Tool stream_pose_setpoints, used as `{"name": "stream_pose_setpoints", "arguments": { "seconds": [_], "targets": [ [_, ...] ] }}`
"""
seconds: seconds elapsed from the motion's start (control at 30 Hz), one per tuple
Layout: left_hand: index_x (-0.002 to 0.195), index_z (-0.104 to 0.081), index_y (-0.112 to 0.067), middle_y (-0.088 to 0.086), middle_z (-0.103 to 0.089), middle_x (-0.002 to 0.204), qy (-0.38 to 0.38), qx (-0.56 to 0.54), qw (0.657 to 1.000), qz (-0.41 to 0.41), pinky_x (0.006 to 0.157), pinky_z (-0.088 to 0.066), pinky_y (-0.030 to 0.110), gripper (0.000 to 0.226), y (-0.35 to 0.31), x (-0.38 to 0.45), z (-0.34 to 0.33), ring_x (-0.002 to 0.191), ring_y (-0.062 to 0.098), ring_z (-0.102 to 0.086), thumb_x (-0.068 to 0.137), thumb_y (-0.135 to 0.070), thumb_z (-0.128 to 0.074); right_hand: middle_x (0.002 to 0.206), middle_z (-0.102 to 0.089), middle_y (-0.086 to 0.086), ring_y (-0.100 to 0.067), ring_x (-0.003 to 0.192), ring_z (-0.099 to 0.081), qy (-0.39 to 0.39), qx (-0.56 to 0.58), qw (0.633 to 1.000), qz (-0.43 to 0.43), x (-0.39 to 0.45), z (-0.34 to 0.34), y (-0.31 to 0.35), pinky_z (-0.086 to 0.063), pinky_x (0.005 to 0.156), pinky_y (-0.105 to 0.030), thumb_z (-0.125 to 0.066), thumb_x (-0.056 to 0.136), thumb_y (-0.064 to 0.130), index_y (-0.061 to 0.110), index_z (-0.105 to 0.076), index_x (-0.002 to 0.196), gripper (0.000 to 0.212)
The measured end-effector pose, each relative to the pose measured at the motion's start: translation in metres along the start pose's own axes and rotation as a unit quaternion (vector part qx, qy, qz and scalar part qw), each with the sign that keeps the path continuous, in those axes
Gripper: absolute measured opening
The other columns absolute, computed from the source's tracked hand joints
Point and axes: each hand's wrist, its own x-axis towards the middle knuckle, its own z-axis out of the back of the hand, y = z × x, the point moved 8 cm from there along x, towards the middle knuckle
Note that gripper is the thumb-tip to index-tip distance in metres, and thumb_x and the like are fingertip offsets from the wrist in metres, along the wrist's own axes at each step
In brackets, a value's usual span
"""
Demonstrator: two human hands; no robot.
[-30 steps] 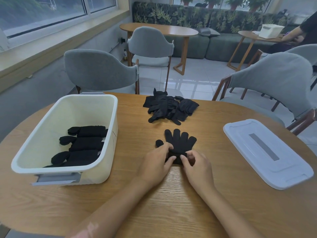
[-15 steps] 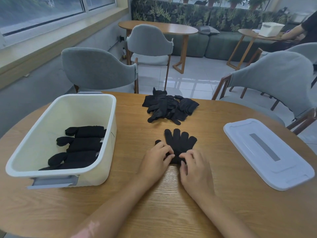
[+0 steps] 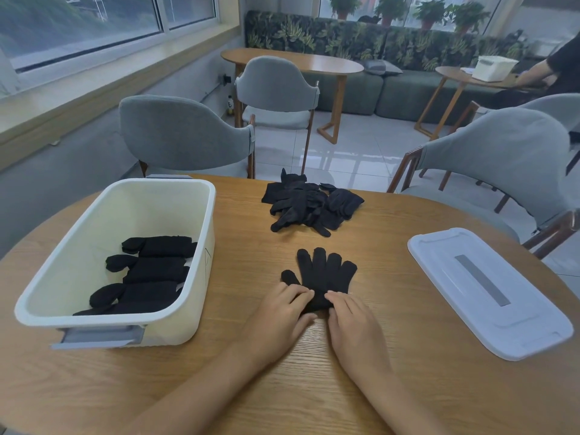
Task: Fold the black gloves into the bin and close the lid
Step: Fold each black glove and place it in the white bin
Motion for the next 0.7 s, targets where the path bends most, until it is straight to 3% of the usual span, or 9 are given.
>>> {"name": "stream_pose_setpoints", "arguments": {
  "seconds": [0.27, 0.5, 0.6, 0.7],
  "targets": [
    [0.12, -0.066, -0.018, -0.008, -0.061, 0.112, -0.004, 0.016, 0.999, -0.029, 0.086, -0.047, 0.024, 0.029, -0.006, -0.019, 0.008, 0.101, 0.011, -0.052, 0.096, -0.03, -0.056, 0.12, -0.065, 0.015, 0.0, 0.112, -0.057, 0.02, 0.111, 0.992, -0.056, -0.026, 0.009, 0.006, -0.04, 0.099, -0.013, -0.071, 0.09, 0.012, 0.023, -0.066, 0.121, 0.033],
    [0.113, -0.069, -0.021, -0.016, -0.049, 0.101, -0.007, -0.096, 0.989, 0.112, 0.085, -0.032, 0.01, 0.019, 0.009, -0.006, 0.009, 0.099, 0.0, -0.04, 0.101, -0.031, -0.058, 0.104, -0.056, 0.023, -0.002, 0.104, -0.053, 0.049, 0.153, 0.979, -0.125, -0.008, 0.01, -0.007, -0.04, 0.082, -0.012, -0.062, 0.097, 0.028, 0.029, -0.063, 0.123, 0.026],
    [0.106, -0.066, -0.022, -0.015, -0.05, 0.095, 0.03, -0.118, 0.978, 0.171, 0.077, -0.03, 0.015, 0.02, 0.015, 0.006, 0.008, 0.094, 0.003, -0.044, 0.102, -0.037, -0.055, 0.096, -0.061, 0.018, -0.004, 0.098, -0.055, 0.052, 0.179, 0.968, -0.166, 0.004, 0.008, -0.016, -0.038, 0.078, -0.013, -0.063, 0.096, 0.029, 0.029, -0.064, 0.118, 0.022],
    [0.084, -0.062, -0.021, -0.008, -0.056, 0.082, 0.056, -0.114, 0.967, 0.221, 0.066, -0.038, 0.024, 0.027, 0.024, 0.017, 0.007, 0.079, 0.009, -0.052, 0.099, -0.043, -0.058, 0.089, -0.064, 0.015, 0.0, 0.089, -0.056, 0.067, 0.189, 0.96, -0.196, 0.016, 0.005, -0.021, -0.036, 0.072, -0.009, -0.063, 0.096, 0.028, 0.026, -0.067, 0.111, 0.015]
  ]
}}
